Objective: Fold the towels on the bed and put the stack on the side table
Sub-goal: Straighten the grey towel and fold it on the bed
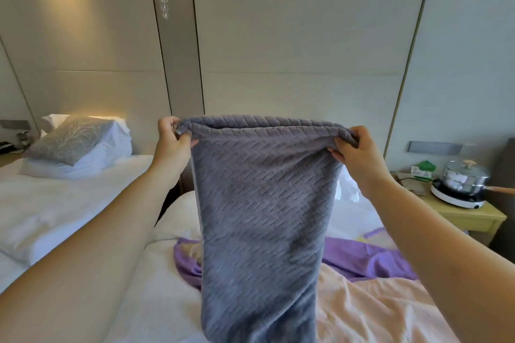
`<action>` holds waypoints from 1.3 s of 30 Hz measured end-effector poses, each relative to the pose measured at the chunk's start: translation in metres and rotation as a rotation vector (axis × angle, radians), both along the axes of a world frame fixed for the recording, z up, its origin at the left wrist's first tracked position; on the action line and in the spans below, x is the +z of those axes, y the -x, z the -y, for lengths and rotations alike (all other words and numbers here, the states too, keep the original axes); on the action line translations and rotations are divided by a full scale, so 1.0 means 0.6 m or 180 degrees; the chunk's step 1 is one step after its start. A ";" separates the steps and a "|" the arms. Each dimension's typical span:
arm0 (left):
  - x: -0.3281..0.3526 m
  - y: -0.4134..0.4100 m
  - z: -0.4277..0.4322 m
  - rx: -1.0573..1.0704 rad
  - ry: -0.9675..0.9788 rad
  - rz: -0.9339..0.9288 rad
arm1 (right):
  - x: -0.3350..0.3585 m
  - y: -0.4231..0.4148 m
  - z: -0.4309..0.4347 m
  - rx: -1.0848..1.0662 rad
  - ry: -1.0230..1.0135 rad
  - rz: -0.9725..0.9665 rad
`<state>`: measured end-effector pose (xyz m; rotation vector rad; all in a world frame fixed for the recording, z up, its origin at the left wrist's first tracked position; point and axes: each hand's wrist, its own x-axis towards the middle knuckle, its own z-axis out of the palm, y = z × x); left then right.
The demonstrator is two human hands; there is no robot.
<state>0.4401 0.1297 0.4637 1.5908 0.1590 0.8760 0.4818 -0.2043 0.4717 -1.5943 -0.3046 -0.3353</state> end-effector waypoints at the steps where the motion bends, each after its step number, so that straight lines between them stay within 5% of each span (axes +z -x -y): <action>1: 0.011 -0.001 -0.004 -0.0029 -0.0021 0.0070 | 0.011 0.002 0.000 0.0004 0.0009 0.0064; 10: 0.026 0.163 0.034 -0.0385 0.0111 -0.0039 | 0.004 0.143 0.071 0.0051 0.0337 0.0040; 17: -0.182 0.430 0.056 -0.0728 -0.0029 -0.1250 | -0.215 0.375 0.162 0.0212 0.1073 -0.0905; 25: -0.402 0.683 0.075 -0.0809 0.0647 -0.1930 | -0.408 0.656 0.195 0.0433 0.1062 -0.1765; 29: -0.475 0.815 0.086 -0.0798 0.0295 -0.2440 | -0.463 0.777 0.203 0.0619 0.1106 -0.2075; 39: -0.662 1.111 0.129 -0.0649 -0.0293 -0.3027 | -0.646 1.029 0.232 0.0647 0.1709 -0.2028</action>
